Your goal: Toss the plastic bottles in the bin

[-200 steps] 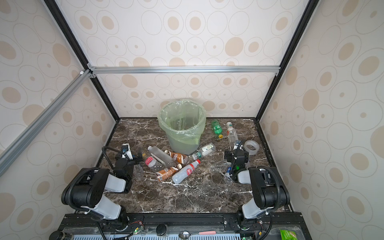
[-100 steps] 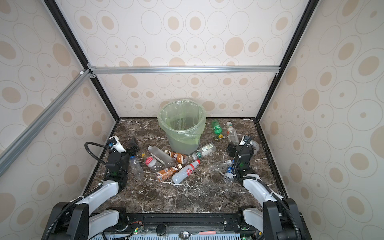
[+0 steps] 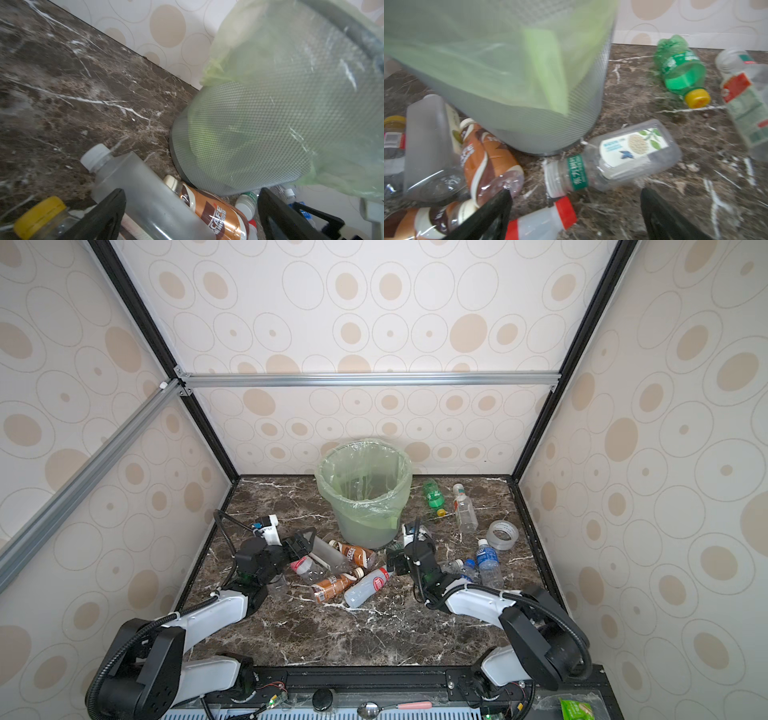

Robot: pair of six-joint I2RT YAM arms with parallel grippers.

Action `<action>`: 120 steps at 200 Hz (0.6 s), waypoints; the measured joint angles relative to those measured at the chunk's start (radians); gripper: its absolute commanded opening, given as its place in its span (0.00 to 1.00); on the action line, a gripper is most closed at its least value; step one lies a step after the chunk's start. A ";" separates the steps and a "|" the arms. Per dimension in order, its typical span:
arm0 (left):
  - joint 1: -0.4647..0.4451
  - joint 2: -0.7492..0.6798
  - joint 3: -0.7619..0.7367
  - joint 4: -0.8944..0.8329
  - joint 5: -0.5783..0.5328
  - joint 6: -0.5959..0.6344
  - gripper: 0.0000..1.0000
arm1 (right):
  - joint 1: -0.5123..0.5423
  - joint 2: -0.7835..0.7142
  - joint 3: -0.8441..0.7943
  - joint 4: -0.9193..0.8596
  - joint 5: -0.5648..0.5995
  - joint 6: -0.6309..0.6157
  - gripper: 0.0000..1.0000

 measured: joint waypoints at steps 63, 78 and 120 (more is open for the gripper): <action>-0.010 -0.040 0.000 -0.105 0.005 -0.075 0.99 | 0.060 0.193 0.182 0.085 0.047 -0.001 0.99; -0.014 -0.057 0.000 -0.129 -0.002 -0.085 0.99 | 0.061 0.238 0.217 0.107 0.070 -0.001 0.99; -0.022 -0.099 -0.003 -0.172 -0.008 -0.105 0.99 | 0.063 0.353 0.294 0.130 0.112 -0.006 0.99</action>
